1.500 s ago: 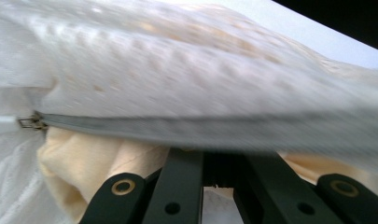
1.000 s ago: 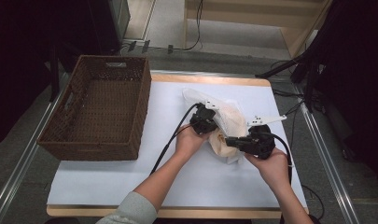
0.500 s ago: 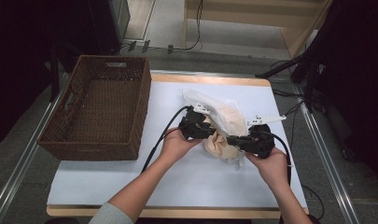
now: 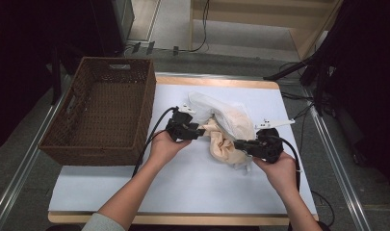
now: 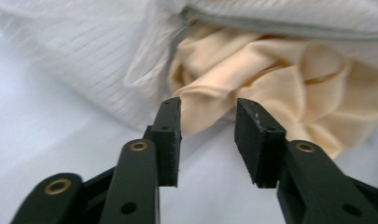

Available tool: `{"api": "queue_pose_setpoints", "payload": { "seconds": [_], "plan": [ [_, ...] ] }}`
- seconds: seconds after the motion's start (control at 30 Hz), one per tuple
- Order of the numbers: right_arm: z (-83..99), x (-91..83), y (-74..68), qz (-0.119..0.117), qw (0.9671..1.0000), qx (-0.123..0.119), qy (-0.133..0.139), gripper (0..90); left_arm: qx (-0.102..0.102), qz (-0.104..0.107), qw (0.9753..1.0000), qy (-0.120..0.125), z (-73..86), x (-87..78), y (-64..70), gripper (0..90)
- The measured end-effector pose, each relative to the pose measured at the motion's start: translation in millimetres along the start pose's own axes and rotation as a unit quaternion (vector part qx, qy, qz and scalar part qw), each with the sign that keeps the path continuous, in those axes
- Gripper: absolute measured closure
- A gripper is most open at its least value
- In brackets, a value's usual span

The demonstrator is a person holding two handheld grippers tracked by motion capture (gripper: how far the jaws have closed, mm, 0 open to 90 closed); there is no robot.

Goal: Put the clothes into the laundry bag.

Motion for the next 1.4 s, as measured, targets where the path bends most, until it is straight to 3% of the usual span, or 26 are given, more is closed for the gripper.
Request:
{"api": "queue_pose_setpoints", "payload": {
  "seconds": [0.1, 0.23, 0.33, 0.47, 0.83, 0.9, 0.97, 1.03, 1.23, 1.4],
  "plan": [
    [0.0, -0.1, 0.1, 0.0, 1.0, 0.0, 0.0, 87.8, 0.002, -0.018, 0.9998, -0.01, 5.3, 1.7, -8.3, 71.8],
    [0.1, 0.0, 0.1, -0.001, 1.0, 0.0, -0.001, 87.9, -0.012, -0.02, 0.9996, -0.014, 9.8, 5.9, -18.4, 86.2],
    [0.1, 0.1, 0.1, -0.002, 1.0, 0.0, -0.002, 87.8, -0.015, -0.032, 0.9992, -0.016, 12.8, 14.2, -24.3, 89.7],
    [0.2, 0.4, -0.5, -0.003, 1.0, 0.0, -0.002, 87.8, -0.025, -0.04, 0.9986, -0.022, 15.8, 27.1, -30.4, 87.7],
    [1.2, 2.4, -0.3, -0.007, 1.0, 0.002, -0.006, 87.7, -0.026, -0.035, 0.999, -0.003, 9.5, 49.7, -18.0, 59.2],
    [1.3, 2.9, -0.1, -0.007, 1.0, 0.001, -0.006, 87.7, -0.033, -0.035, 0.9988, -0.008, 8.7, 53.3, -17.7, 63.1],
    [1.3, 3.9, -0.2, -0.008, 0.9999, 0.001, -0.006, 87.6, -0.042, -0.029, 0.9985, -0.019, 9.2, 56.5, -18.2, 75.0],
    [1.4, 5.2, -0.5, -0.01, 0.9999, -0.001, -0.007, 87.5, -0.044, -0.021, 0.9984, -0.029, 9.6, 55.5, -15.7, 88.4],
    [1.6, 8.7, -3.5, -0.013, 0.9998, -0.009, -0.01, 87.7, -0.034, -0.003, 0.9988, -0.035, 12.0, 32.7, -2.4, 90.0],
    [-0.8, 9.8, -10.4, -0.016, 0.9998, -0.013, -0.006, 87.8, -0.036, 0.006, 0.999, -0.027, 24.6, 7.9, 5.4, 90.0]
  ]
}}
Point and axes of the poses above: each handheld gripper's, and its own axes: x roughly forward along the jaws, z roughly out of its underside, y roughly to its right, the point moved 4 cm from there along x, roughly forward along the jaws, and after that the axes turned 14 degrees about y, right-handed, at the moved point
